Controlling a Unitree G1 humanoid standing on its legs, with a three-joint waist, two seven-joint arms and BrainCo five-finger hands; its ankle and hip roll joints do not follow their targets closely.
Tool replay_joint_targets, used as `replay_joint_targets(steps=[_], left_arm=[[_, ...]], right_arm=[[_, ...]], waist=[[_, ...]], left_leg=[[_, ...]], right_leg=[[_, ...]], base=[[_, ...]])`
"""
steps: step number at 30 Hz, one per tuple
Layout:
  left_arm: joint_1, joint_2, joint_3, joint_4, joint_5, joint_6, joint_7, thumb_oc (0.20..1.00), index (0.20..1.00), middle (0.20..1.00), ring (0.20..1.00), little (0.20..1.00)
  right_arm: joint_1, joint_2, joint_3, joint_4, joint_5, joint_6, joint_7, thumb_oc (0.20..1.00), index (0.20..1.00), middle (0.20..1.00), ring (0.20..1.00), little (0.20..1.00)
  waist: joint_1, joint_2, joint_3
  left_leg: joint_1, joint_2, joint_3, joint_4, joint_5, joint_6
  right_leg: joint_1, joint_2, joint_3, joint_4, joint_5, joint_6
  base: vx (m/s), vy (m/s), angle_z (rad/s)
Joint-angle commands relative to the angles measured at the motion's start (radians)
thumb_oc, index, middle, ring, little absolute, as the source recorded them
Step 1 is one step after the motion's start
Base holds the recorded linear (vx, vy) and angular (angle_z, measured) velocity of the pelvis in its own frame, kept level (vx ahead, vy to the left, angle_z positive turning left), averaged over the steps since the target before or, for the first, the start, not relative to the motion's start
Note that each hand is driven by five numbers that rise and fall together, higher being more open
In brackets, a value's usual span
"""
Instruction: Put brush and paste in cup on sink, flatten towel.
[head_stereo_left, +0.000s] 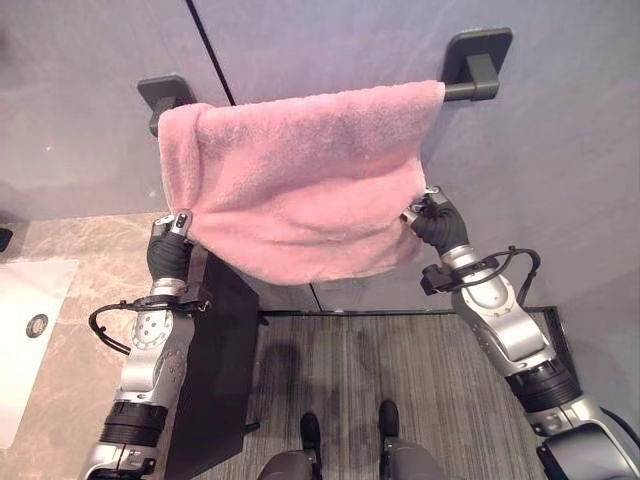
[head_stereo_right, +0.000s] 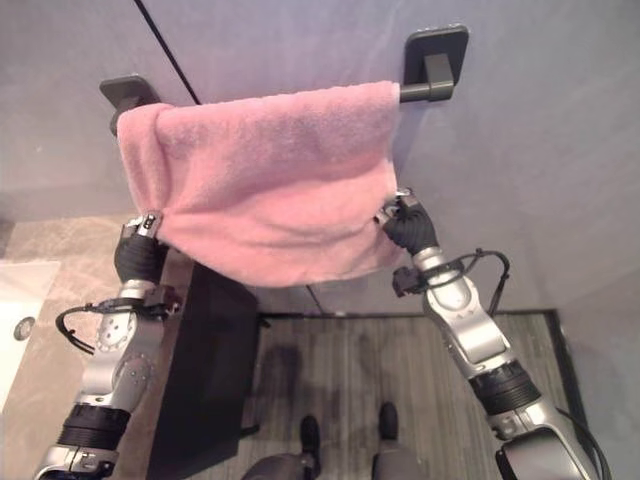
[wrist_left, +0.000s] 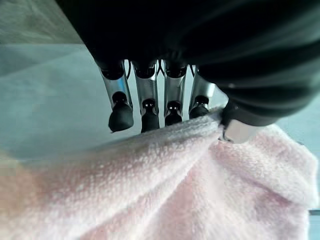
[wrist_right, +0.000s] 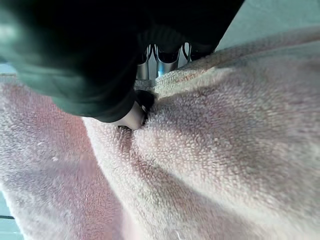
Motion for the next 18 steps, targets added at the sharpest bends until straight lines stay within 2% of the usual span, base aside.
replay_joint_targets(steps=[1,5,9,11,12,16,18], left_arm=[[-0.078,0.062,0.086,-0.191,-0.055,-0.135,0.014,0.200,0.200,0.200,0.200,0.200],[-0.150,0.055,0.095,-0.233,-0.080,-0.183,0.039,0.200,0.200,0.200,0.200,0.200],[-0.176,0.047,0.100,-0.251,-0.096,-0.202,0.057,0.200,0.200,0.200,0.200,0.200],[-0.191,0.029,0.110,-0.266,-0.110,-0.220,0.072,0.200,0.200,0.200,0.200,0.200],[-0.186,-0.006,0.116,-0.277,-0.139,-0.229,0.077,0.200,0.200,0.200,0.200,0.200],[-0.161,-0.013,0.110,-0.259,-0.114,-0.213,0.089,0.200,0.200,0.200,0.200,0.200],[-0.087,0.022,0.081,-0.154,-0.030,-0.134,0.090,0.200,0.200,0.200,0.200,0.200]], right_arm=[[-0.080,0.038,-0.043,-0.158,0.028,-0.111,-0.027,0.200,0.200,0.200,0.200,0.200],[-0.135,0.049,-0.046,-0.211,0.039,-0.152,-0.045,0.200,0.200,0.200,0.200,0.200],[-0.157,0.058,-0.052,-0.254,0.039,-0.169,-0.057,0.200,0.200,0.200,0.200,0.200],[-0.161,0.065,-0.061,-0.283,0.039,-0.182,-0.062,0.200,0.200,0.200,0.200,0.200],[-0.151,0.078,-0.071,-0.308,0.032,-0.195,-0.065,0.200,0.200,0.200,0.200,0.200],[-0.130,0.089,-0.066,-0.299,0.030,-0.193,-0.065,0.200,0.200,0.200,0.200,0.200],[-0.065,0.080,-0.033,-0.243,0.044,-0.145,-0.052,0.200,0.200,0.200,0.200,0.200]], waist=[[-0.007,-0.094,-0.041],[-0.018,-0.099,-0.043],[-0.024,-0.102,-0.044],[-0.028,-0.103,-0.046],[-0.033,-0.105,-0.045],[-0.034,-0.104,-0.045],[-0.029,-0.099,-0.041]], left_leg=[[0.107,-0.068,0.036,0.027,-0.085,0.007],[0.110,-0.065,0.040,0.027,-0.087,0.004],[0.113,-0.063,0.043,0.028,-0.090,0.004],[0.116,-0.062,0.045,0.029,-0.090,0.003],[0.119,-0.062,0.047,0.028,-0.091,0.004],[0.121,-0.061,0.048,0.027,-0.091,0.004],[0.122,-0.060,0.049,0.032,-0.087,0.003]], right_leg=[[0.038,-0.079,0.100,-0.099,0.052,0.082],[0.036,-0.076,0.106,-0.094,0.049,0.081],[0.037,-0.074,0.109,-0.091,0.047,0.079],[0.039,-0.072,0.111,-0.089,0.045,0.079],[0.040,-0.071,0.112,-0.088,0.043,0.078],[0.041,-0.071,0.112,-0.088,0.044,0.078],[0.046,-0.072,0.111,-0.086,0.047,0.077]], base=[[0.00,0.000,0.00],[-0.01,0.000,-0.01],[-0.01,-0.003,-0.05],[0.00,0.000,0.00],[-0.01,-0.010,-0.05],[-0.01,-0.006,-0.13],[-0.03,-0.013,0.00]])
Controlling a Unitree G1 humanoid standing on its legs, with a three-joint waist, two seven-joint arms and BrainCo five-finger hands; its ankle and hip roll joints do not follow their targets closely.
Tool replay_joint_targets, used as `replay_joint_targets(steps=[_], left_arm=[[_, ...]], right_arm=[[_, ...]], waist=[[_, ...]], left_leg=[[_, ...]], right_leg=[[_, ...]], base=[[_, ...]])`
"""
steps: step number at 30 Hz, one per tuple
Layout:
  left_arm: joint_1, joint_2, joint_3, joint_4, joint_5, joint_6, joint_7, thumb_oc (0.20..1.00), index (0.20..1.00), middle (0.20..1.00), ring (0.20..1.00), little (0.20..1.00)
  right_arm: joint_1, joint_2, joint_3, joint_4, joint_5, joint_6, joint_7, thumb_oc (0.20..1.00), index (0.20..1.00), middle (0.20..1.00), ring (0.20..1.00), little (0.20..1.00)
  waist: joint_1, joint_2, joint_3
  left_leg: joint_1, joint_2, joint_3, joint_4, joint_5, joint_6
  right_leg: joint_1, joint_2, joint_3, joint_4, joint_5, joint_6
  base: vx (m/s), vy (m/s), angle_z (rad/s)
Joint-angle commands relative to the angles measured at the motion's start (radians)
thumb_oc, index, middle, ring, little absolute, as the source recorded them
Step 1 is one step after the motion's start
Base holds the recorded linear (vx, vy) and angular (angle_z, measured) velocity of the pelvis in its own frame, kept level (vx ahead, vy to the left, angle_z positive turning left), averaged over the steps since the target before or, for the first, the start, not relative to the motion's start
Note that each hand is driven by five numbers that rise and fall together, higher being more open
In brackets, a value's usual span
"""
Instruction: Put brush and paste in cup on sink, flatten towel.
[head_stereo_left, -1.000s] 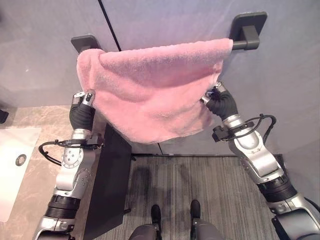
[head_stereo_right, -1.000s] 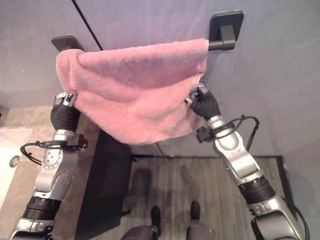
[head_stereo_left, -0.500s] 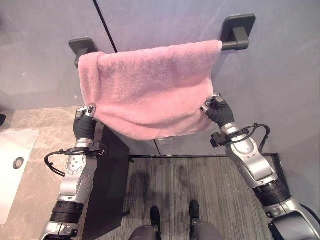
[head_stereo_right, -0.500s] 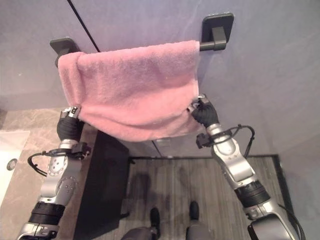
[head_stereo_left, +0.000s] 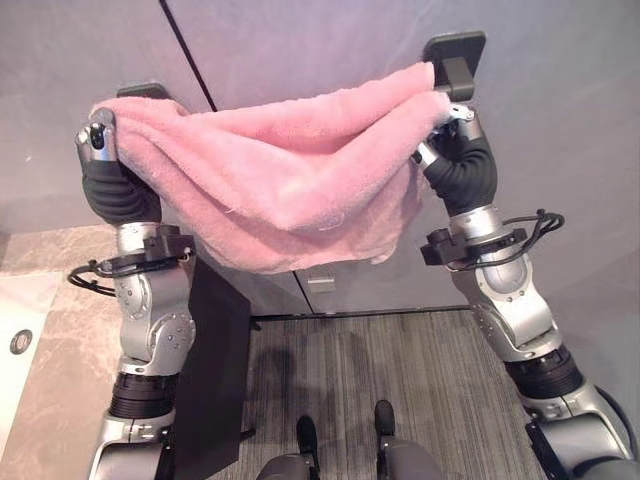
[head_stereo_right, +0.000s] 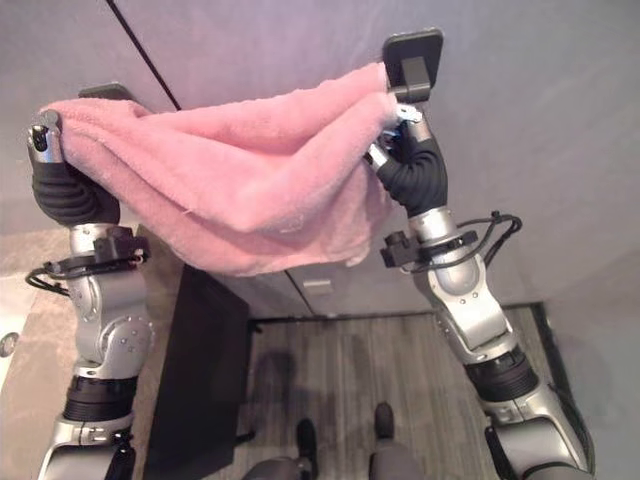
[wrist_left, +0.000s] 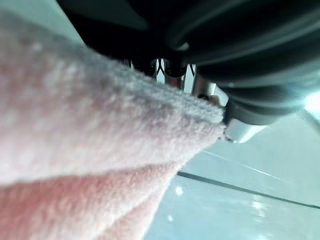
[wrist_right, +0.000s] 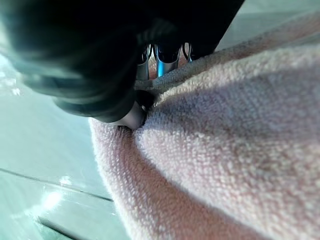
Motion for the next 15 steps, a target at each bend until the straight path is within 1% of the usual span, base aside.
replay_joint_targets(steps=[1,2,3,4,5,9,10,11,12,13,15], left_arm=[[0.080,0.095,-0.016,0.125,0.085,0.052,-0.003,0.200,0.200,0.200,0.200,0.200],[0.080,0.096,-0.017,0.127,0.084,0.051,-0.004,0.200,0.200,0.200,0.200,0.200],[0.099,0.107,-0.036,0.154,0.091,0.076,-0.026,0.200,0.200,0.200,0.200,0.200],[0.111,0.135,-0.056,0.193,0.130,0.102,-0.032,0.200,0.200,0.200,0.200,0.200],[0.104,0.143,-0.056,0.194,0.131,0.102,-0.030,0.200,0.200,0.200,0.200,0.200],[0.090,0.137,-0.011,0.130,0.052,0.053,-0.048,0.200,0.200,0.200,0.200,0.200],[0.091,0.137,-0.011,0.129,0.051,0.054,-0.048,0.200,0.200,0.200,0.200,0.200],[0.076,0.112,0.006,0.112,0.027,0.034,-0.035,0.200,0.200,0.200,0.200,0.200],[0.076,0.111,0.006,0.111,0.026,0.034,-0.034,0.200,0.200,0.200,0.200,0.200],[0.065,0.089,0.007,0.112,0.027,0.021,-0.014,0.200,0.200,0.200,0.200,0.200],[0.059,0.087,0.010,0.109,0.034,0.017,-0.004,0.200,0.200,0.200,0.200,0.200]], right_arm=[[0.047,0.033,0.018,0.016,0.025,-0.008,-0.004,0.200,0.200,0.200,0.200,0.200],[0.048,0.033,0.018,0.016,0.026,-0.009,-0.004,0.200,0.200,0.200,0.200,0.200],[0.063,0.027,0.020,0.036,0.023,0.006,0.000,0.200,0.200,0.200,0.200,0.200],[0.072,0.030,0.025,0.070,0.024,0.023,-0.003,0.200,0.200,0.200,0.200,0.200],[0.072,0.031,0.026,0.087,0.028,0.026,-0.011,0.200,0.200,0.200,0.200,0.200],[0.055,0.031,-0.009,0.065,0.034,0.004,-0.022,0.200,0.200,0.200,0.200,0.200],[0.055,0.031,-0.009,0.064,0.033,0.004,-0.022,0.200,0.200,0.200,0.200,0.200],[0.048,0.036,-0.026,0.049,0.018,-0.013,-0.029,0.200,0.200,0.200,0.200,0.200],[0.048,0.036,-0.026,0.048,0.018,-0.013,-0.030,0.200,0.200,0.200,0.200,0.200],[0.037,0.047,-0.030,0.041,0.006,-0.027,-0.041,0.200,0.200,0.200,0.200,0.200],[0.036,0.049,-0.033,0.036,-0.002,-0.031,-0.048,0.200,0.200,0.200,0.200,0.200]], waist=[[0.005,-0.086,-0.048],[0.006,-0.085,-0.049],[0.006,-0.082,-0.049],[0.009,-0.078,-0.051],[0.009,-0.076,-0.053],[0.008,-0.075,-0.062],[0.008,-0.075,-0.062],[0.009,-0.077,-0.066],[0.009,-0.077,-0.065],[0.008,-0.077,-0.067],[0.009,-0.077,-0.068]], left_leg=[[0.088,-0.062,0.020,0.050,-0.086,0.004],[0.088,-0.062,0.020,0.050,-0.087,0.004],[0.090,-0.062,0.020,0.050,-0.086,0.004],[0.092,-0.061,0.020,0.051,-0.084,0.004],[0.093,-0.060,0.020,0.051,-0.083,0.004],[0.096,-0.058,0.018,0.046,-0.081,0.002],[0.097,-0.057,0.018,0.046,-0.081,0.002],[0.098,-0.058,0.016,0.043,-0.081,0.002],[0.099,-0.058,0.016,0.043,-0.081,0.002],[0.099,-0.057,0.015,0.041,-0.081,0.002],[0.099,-0.057,0.015,0.041,-0.080,0.001]], right_leg=[[0.036,-0.078,0.082,-0.090,0.047,0.077],[0.037,-0.078,0.081,-0.090,0.046,0.077],[0.039,-0.077,0.081,-0.091,0.047,0.077],[0.041,-0.078,0.079,-0.090,0.047,0.076],[0.042,-0.078,0.078,-0.089,0.047,0.076],[0.044,-0.076,0.077,-0.092,0.045,0.076],[0.045,-0.076,0.077,-0.092,0.045,0.076],[0.046,-0.075,0.076,-0.093,0.044,0.076],[0.046,-0.075,0.076,-0.093,0.044,0.076],[0.047,-0.075,0.075,-0.094,0.044,0.076],[0.048,-0.075,0.074,-0.095,0.044,0.076]], base=[[0.00,0.000,0.00],[0.00,0.000,0.00],[0.00,0.000,0.00],[-0.01,-0.001,0.04],[0.00,0.001,0.05],[0.00,0.000,0.00],[0.00,0.000,0.00],[0.00,0.000,0.00],[0.00,0.000,0.00],[0.00,0.000,0.00],[0.00,0.000,0.00]])
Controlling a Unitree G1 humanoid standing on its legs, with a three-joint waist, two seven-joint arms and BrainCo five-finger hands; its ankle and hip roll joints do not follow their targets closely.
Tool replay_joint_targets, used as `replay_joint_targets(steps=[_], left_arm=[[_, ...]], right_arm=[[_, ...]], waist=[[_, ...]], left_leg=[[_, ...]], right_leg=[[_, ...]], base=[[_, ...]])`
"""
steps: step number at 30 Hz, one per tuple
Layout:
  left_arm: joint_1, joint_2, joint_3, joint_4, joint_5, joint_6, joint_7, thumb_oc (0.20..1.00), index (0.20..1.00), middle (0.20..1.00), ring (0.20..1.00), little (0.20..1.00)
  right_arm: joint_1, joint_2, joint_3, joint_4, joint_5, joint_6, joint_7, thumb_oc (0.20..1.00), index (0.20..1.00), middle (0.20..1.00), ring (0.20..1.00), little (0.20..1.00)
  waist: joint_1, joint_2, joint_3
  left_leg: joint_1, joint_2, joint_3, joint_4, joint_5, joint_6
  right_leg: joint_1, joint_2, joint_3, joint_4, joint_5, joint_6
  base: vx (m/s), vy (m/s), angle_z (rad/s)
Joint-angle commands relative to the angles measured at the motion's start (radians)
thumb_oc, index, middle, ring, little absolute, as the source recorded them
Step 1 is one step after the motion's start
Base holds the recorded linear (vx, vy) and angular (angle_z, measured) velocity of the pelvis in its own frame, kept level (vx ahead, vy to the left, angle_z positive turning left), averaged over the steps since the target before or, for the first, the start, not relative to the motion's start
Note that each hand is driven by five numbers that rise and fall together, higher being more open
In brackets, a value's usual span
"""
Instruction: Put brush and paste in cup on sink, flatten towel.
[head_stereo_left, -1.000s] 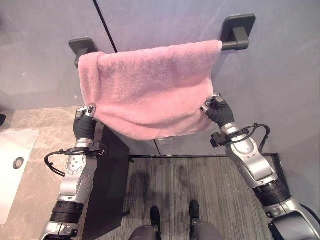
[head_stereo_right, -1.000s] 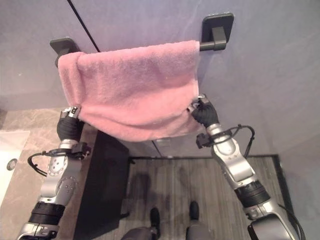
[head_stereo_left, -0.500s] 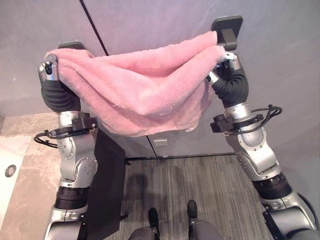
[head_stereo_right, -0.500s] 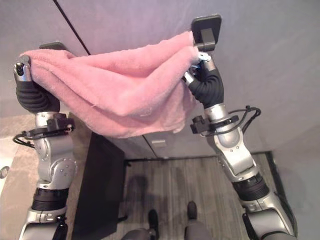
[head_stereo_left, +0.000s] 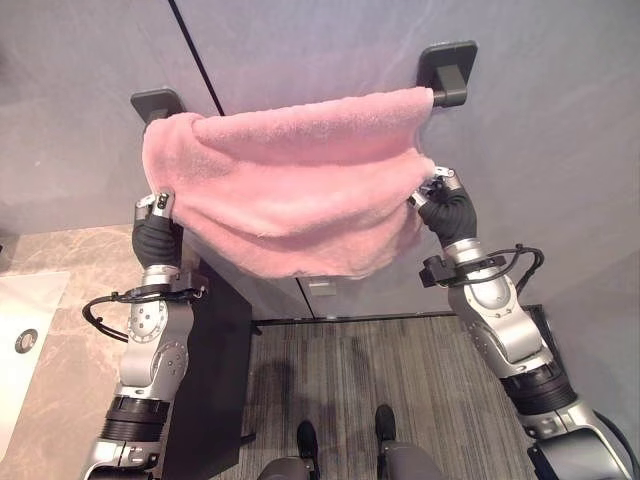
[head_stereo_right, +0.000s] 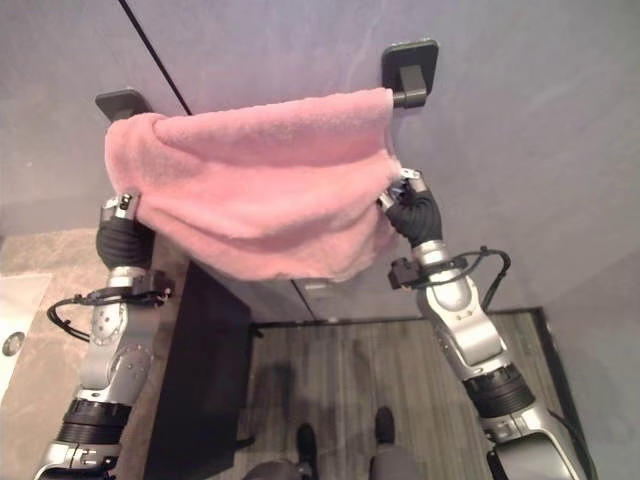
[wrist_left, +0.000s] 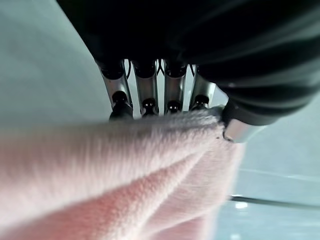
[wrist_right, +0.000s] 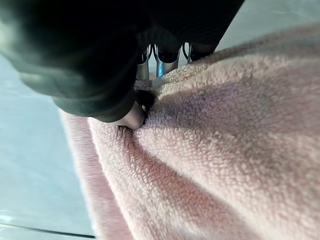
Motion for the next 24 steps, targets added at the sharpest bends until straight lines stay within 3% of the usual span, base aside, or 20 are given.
replay_joint_targets(steps=[1,4,6,7,21,22,23,24], left_arm=[[-0.041,0.052,0.036,-0.027,-0.007,-0.086,0.023,0.200,0.200,0.200,0.200,0.200],[-0.053,0.021,0.046,-0.065,-0.054,-0.117,0.017,0.200,0.200,0.200,0.200,0.200],[-0.041,0.020,0.029,-0.033,-0.027,-0.097,0.022,0.200,0.200,0.200,0.200,0.200],[-0.032,0.068,0.005,0.020,0.089,-0.046,0.046,0.200,0.200,0.200,0.200,0.200],[0.070,0.128,0.003,0.023,0.152,0.027,-0.016,0.200,0.200,0.200,0.200,0.200],[0.075,0.139,0.000,0.024,0.179,0.035,-0.018,0.523,0.523,0.523,0.523,0.523],[0.079,0.148,0.000,0.022,0.199,0.040,-0.019,0.752,0.752,0.752,0.752,0.752],[0.079,0.147,0.000,0.022,0.200,0.041,-0.019,0.752,0.752,0.752,0.752,0.752]], right_arm=[[-0.062,0.041,-0.026,-0.092,-0.008,-0.100,-0.035,0.200,0.200,0.200,0.200,0.200],[-0.055,0.048,-0.042,-0.116,-0.019,-0.120,-0.043,0.200,0.200,0.200,0.200,0.200],[-0.049,0.055,-0.039,-0.103,-0.033,-0.119,-0.046,0.200,0.200,0.200,0.200,0.200],[-0.048,0.052,-0.019,-0.081,-0.031,-0.105,-0.050,0.200,0.200,0.200,0.200,0.200],[0.027,0.030,-0.044,-0.050,-0.032,-0.056,-0.029,0.200,0.200,0.200,0.200,0.200],[0.032,0.030,-0.045,-0.044,-0.036,-0.053,-0.032,0.793,0.793,0.793,0.793,0.793],[0.036,0.029,-0.047,-0.041,-0.041,-0.048,-0.033,1.000,1.000,1.000,1.000,1.000],[0.036,0.029,-0.047,-0.041,-0.041,-0.047,-0.033,1.000,1.000,1.000,1.000,1.000]], waist=[[0.003,-0.078,-0.067],[-0.001,-0.077,-0.069],[-0.003,-0.076,-0.068],[-0.001,-0.072,-0.066],[0.004,-0.063,-0.072],[0.005,-0.062,-0.073],[0.004,-0.061,-0.074],[0.004,-0.061,-0.074]], left_leg=[[0.080,-0.059,0.017,0.040,-0.079,0.001],[0.082,-0.058,0.018,0.039,-0.079,0.001],[0.082,-0.058,0.018,0.039,-0.078,0.001],[0.080,-0.058,0.017,0.040,-0.075,0.000],[0.090,-0.057,0.023,0.037,-0.072,0.000],[0.091,-0.058,0.023,0.036,-0.072,0.000],[0.092,-0.058,0.023,0.036,-0.072,0.000],[0.092,-0.058,0.023,0.036,-0.072,0.000]], right_leg=[[0.032,-0.075,0.078,-0.104,0.050,0.075],[0.035,-0.074,0.078,-0.104,0.048,0.075],[0.035,-0.073,0.078,-0.106,0.049,0.074],[0.034,-0.073,0.076,-0.106,0.051,0.073],[0.047,-0.074,0.072,-0.111,0.054,0.075],[0.048,-0.074,0.071,-0.111,0.054,0.075],[0.049,-0.074,0.071,-0.112,0.054,0.075],[0.049,-0.074,0.071,-0.112,0.054,0.075]], base=[[0.00,0.000,0.00],[0.00,0.000,0.00],[-0.02,-0.007,0.00],[0.00,0.000,0.00],[0.00,0.000,0.00],[0.00,0.000,0.00],[0.00,0.000,0.00],[0.00,0.000,0.00]])
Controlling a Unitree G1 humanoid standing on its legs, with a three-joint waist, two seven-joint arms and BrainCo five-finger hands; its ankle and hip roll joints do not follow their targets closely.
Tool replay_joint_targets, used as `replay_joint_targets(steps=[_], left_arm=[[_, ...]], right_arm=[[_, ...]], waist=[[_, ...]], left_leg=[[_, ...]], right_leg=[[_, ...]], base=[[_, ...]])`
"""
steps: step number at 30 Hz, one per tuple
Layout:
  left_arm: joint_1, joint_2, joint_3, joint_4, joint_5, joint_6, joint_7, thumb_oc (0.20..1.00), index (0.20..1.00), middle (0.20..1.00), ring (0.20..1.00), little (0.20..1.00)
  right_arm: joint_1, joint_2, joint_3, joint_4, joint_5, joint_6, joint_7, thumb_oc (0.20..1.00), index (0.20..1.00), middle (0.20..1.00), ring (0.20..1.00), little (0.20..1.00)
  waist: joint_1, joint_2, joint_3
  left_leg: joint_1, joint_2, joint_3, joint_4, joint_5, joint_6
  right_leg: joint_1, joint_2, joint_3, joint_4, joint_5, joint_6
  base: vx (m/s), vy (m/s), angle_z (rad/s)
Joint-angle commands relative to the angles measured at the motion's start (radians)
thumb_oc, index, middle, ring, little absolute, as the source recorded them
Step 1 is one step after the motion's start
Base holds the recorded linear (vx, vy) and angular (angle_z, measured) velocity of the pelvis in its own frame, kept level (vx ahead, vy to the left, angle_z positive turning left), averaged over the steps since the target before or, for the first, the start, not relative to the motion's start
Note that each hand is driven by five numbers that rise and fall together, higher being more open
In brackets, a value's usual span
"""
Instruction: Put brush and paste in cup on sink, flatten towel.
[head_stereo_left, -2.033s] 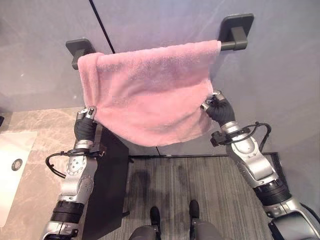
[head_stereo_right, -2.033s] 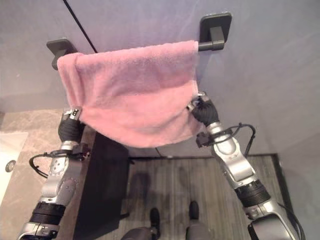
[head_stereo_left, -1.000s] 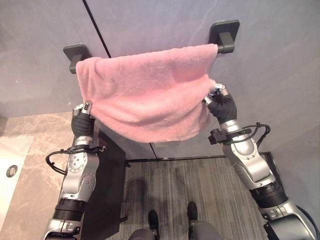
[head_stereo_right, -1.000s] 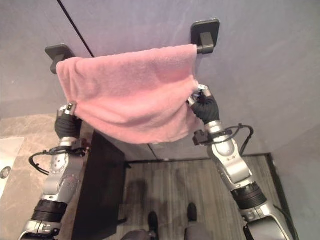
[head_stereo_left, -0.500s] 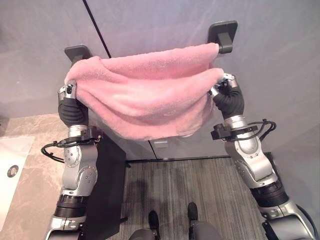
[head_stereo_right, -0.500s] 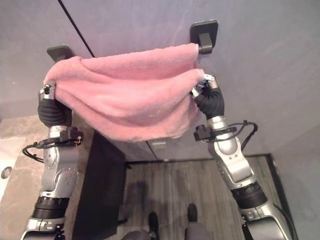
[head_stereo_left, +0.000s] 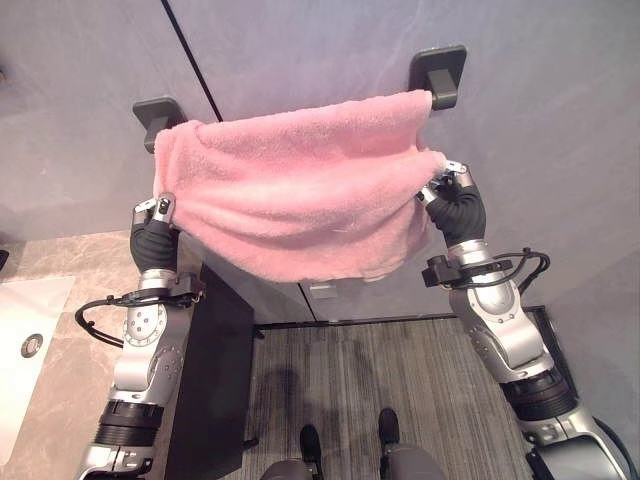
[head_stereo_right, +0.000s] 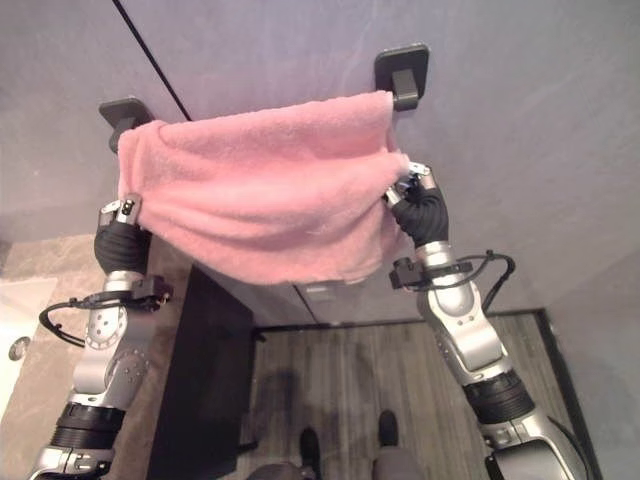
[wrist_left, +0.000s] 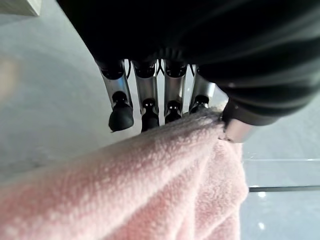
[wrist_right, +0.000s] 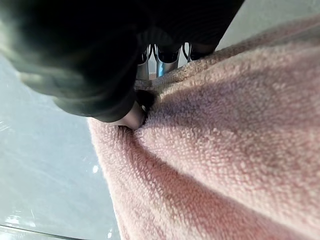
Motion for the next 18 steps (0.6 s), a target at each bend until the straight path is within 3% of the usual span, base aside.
replay_joint_targets(steps=[1,12,18], left_arm=[[0.022,0.099,0.026,-0.019,0.098,-0.018,-0.018,1.000,1.000,1.000,1.000,1.000],[0.108,0.142,0.049,0.013,0.249,0.036,-0.052,1.000,1.000,1.000,1.000,1.000],[0.177,0.110,0.058,0.072,0.299,0.068,-0.072,1.000,1.000,1.000,1.000,1.000]], right_arm=[[0.002,0.017,-0.035,-0.021,-0.039,-0.021,0.005,1.000,1.000,1.000,1.000,1.000],[0.079,-0.023,-0.110,0.078,-0.083,0.029,0.014,1.000,1.000,1.000,1.000,1.000],[0.168,-0.034,-0.166,0.127,-0.105,0.054,0.026,1.000,1.000,1.000,1.000,1.000]], waist=[[0.004,-0.085,-0.062],[-0.001,-0.094,-0.074],[-0.012,-0.099,-0.089]], left_leg=[[0.080,-0.058,0.022,0.037,-0.074,0.001],[0.087,-0.062,0.014,0.038,-0.079,0.006],[0.097,-0.065,0.016,0.035,-0.083,0.010]], right_leg=[[0.042,-0.073,0.068,-0.121,0.055,0.076],[0.051,-0.080,0.064,-0.117,0.059,0.081],[0.058,-0.081,0.060,-0.115,0.062,0.085]], base=[[0.00,0.000,0.00],[-0.01,0.009,0.00],[-0.01,0.017,0.00]])
